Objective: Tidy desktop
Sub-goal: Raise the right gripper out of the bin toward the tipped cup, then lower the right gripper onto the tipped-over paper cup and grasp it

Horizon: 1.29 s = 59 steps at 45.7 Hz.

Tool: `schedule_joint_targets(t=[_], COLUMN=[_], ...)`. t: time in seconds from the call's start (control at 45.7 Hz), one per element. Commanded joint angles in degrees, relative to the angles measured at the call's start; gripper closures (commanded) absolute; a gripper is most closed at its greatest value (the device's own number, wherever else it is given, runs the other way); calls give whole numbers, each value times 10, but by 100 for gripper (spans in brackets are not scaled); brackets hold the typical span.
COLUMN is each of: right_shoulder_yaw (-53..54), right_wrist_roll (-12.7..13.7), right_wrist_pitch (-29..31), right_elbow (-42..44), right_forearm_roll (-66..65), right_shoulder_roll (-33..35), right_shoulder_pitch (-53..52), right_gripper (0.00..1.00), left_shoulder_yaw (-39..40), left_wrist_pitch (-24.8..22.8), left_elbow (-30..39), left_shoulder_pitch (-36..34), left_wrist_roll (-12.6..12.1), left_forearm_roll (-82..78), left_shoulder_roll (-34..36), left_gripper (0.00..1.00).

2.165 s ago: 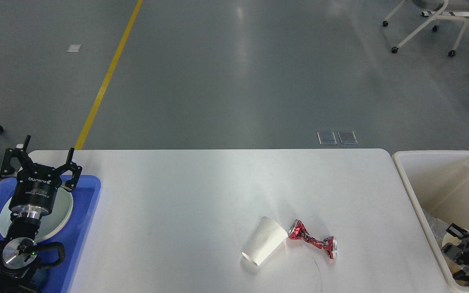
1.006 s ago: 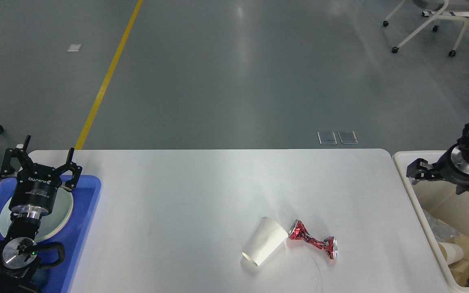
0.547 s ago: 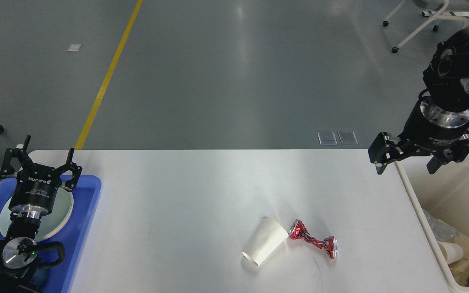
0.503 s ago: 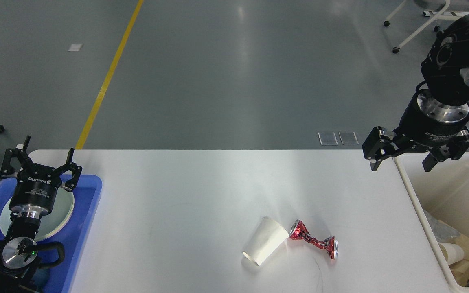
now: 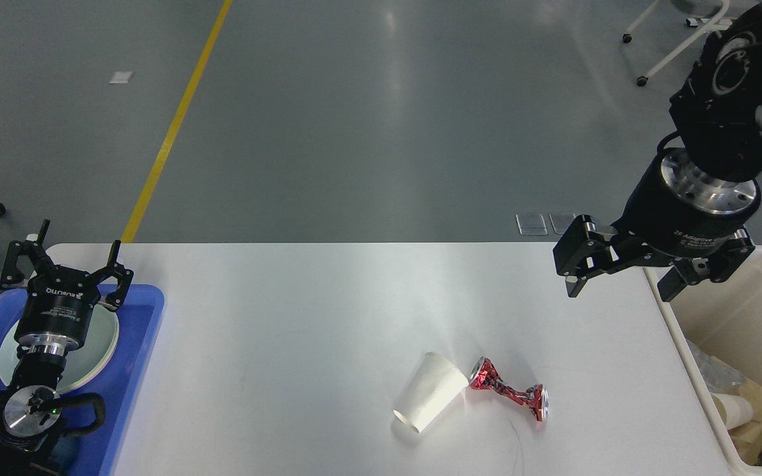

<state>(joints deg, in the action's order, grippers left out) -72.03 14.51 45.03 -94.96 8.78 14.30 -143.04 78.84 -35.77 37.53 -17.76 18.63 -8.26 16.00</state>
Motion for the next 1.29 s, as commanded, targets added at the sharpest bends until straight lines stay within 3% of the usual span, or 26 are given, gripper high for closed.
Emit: schedule_joint_targets(t=[0.0,0.306,0.503,0.744,0.919,1.006,1.268], right_shoulder_yaw=[0,4,19,118,168,217,228], right_wrist_roll=[0,0,1,19,19,19,19], right_wrist_pitch=[-13,-59,-159,-296,-389,-418,-471], right_elbow=[1,14,17,36,119,165,258], right_forearm_roll=[4,89,271,366,373,372,370], right_shoulder_roll=[0,-23,-67,-144,-241,-244,-250], right_shoulder_pitch=[1,41,99,230,375,437,538], right_gripper=[1,1,1,1,1,1,0], left_shoulder_yaw=[0,0,0,0,0,0,0], left_wrist_pitch=[0,0,0,0,0,0,0], left_elbow=[0,0,0,0,0,0,0], left_shoulder_pitch=[0,0,0,0,0,0,0], left_wrist_roll=[0,0,0,0,0,0,0], left_forearm_roll=[0,0,0,0,0,0,0], left_shoulder_roll=[0,0,0,0,0,0,0], left_gripper=[3,3,3,3,3,3,3])
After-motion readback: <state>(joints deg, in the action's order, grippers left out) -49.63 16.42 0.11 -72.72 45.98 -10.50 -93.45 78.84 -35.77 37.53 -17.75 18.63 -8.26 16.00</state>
